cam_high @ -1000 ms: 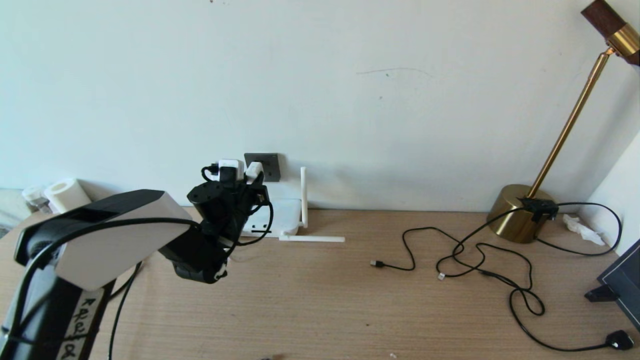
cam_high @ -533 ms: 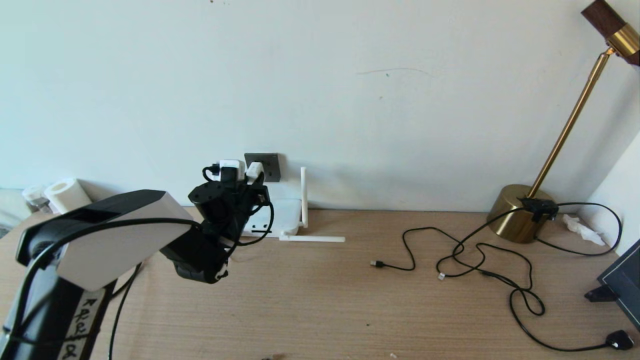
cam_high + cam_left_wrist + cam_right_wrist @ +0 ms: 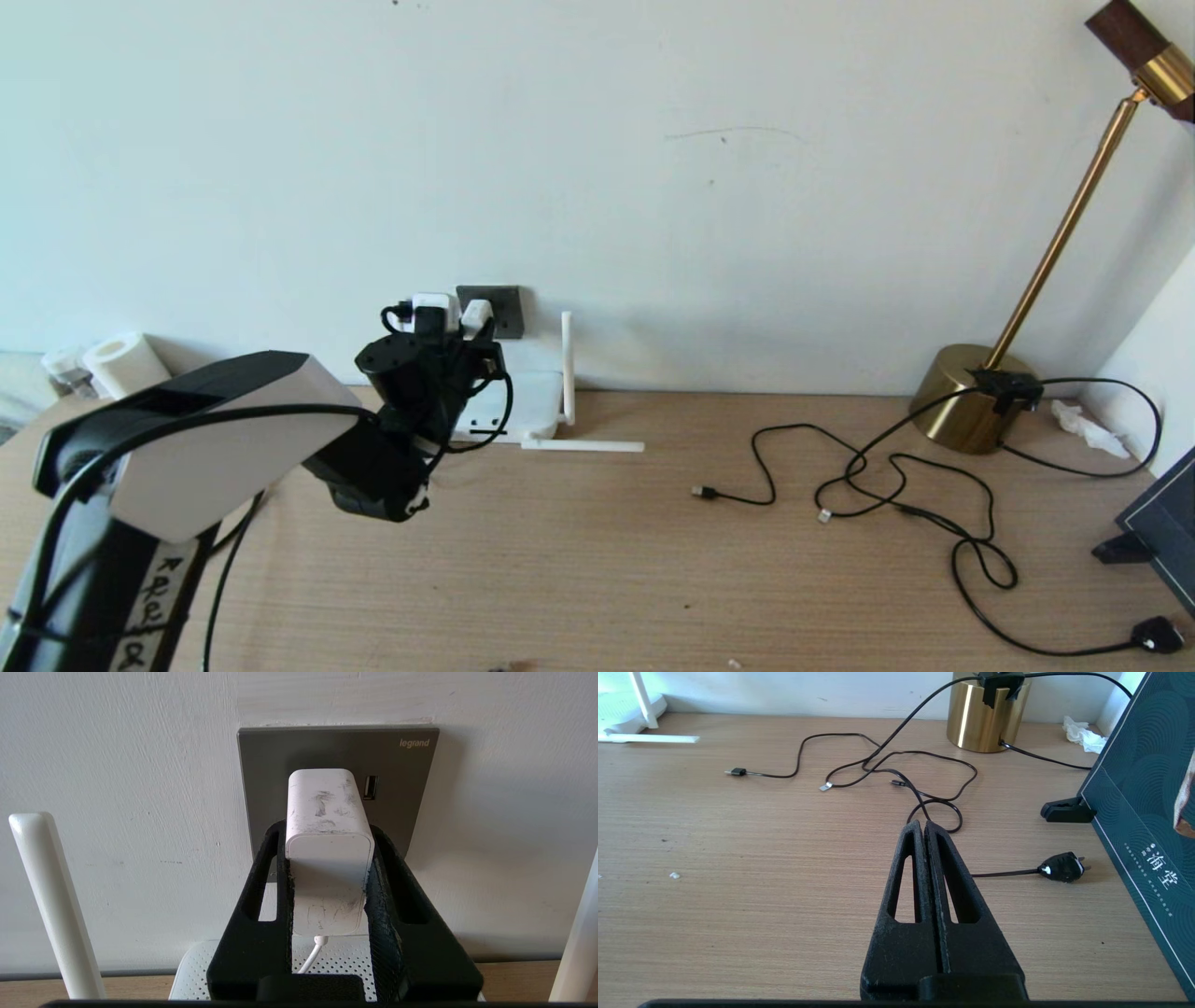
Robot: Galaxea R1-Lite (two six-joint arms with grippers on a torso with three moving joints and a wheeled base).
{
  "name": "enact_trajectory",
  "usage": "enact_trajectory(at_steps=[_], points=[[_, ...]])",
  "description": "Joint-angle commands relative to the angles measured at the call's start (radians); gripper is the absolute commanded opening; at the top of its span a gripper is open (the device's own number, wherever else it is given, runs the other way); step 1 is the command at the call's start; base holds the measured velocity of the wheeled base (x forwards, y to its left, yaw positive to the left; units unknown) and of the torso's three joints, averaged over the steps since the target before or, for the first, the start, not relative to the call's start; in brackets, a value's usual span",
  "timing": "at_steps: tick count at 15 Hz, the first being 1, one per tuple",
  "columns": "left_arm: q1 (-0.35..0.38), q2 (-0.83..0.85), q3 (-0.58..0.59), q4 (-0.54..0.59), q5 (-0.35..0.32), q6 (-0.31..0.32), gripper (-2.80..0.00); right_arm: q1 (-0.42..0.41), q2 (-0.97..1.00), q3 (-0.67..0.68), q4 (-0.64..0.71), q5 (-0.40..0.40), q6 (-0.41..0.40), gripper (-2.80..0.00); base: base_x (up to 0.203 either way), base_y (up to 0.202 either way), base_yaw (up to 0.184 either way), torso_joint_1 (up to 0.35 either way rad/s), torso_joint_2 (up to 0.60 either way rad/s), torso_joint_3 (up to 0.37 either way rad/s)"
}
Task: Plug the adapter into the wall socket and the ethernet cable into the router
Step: Plug plug into socket
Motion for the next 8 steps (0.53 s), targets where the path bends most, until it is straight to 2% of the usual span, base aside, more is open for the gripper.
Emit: enact_trajectory(at_steps=[1,8], points=[[0.0,0.001,-0.006,-0.007,0.001,0.001,-2.8,0.0,0.0,0.0,-0.001,0.0,0.001,-2.8,0.0,0.0,0.0,0.0,0.0,0.0],[-0.001,0.003,-0.021,0.003,0.003,0.001,-2.8,0.0,0.0,0.0,-0.001,0.0,0.0,-2.8,0.0,0.0,0.0,0.0,0.0,0.0]])
